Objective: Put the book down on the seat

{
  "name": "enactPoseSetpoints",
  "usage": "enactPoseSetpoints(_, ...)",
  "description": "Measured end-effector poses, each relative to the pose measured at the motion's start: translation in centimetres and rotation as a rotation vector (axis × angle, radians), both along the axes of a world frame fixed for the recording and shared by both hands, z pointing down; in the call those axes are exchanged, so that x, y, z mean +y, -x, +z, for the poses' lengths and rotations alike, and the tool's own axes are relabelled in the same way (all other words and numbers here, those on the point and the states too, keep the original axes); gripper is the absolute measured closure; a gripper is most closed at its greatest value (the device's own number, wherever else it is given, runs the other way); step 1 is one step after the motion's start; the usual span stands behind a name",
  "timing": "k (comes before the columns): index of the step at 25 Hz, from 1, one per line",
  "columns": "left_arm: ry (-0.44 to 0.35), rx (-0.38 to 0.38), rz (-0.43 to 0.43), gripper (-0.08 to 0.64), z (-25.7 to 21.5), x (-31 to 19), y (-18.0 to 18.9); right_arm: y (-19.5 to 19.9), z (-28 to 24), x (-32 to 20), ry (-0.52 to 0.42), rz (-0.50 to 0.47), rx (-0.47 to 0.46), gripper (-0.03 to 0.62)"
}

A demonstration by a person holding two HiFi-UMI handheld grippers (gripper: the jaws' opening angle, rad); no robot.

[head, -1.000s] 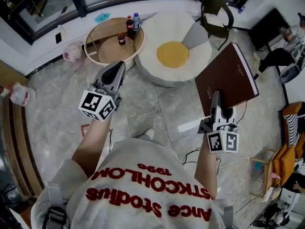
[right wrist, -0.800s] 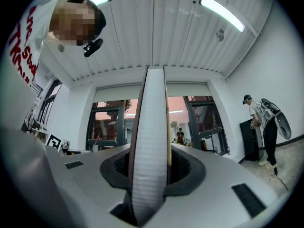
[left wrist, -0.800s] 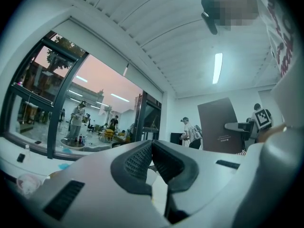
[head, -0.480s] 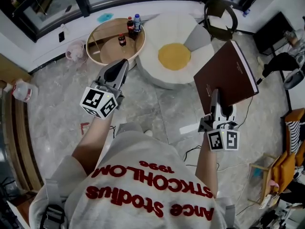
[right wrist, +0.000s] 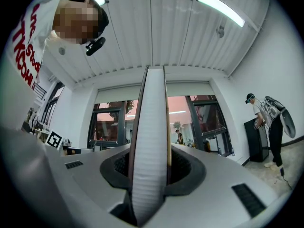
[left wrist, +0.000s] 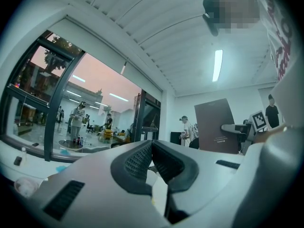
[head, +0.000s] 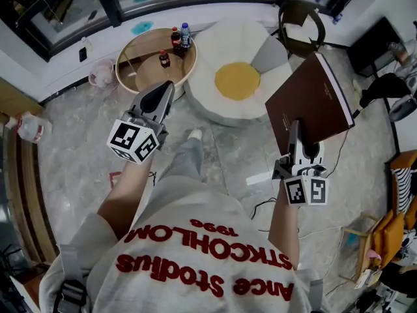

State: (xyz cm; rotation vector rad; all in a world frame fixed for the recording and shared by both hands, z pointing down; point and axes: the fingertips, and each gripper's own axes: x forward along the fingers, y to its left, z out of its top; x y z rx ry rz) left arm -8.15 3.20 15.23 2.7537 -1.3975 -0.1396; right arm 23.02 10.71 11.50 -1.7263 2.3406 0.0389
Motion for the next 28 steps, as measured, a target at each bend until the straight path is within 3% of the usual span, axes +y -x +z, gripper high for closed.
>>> enactPoseSetpoints(14, 0.014, 0.025, 0.073, 0.545, 1.7, -11.2, -4.1, -2.7, 0.8, -8.3, 0.011, 0.068, 0.025, 0.437)
enactPoseSetpoints(28, 0.038, 0.034, 0.087, 0.545, 1.2, -28.4, -4.7, -2.3, -0.2, -24.8, 0.031, 0.070, -0.004, 0.438)
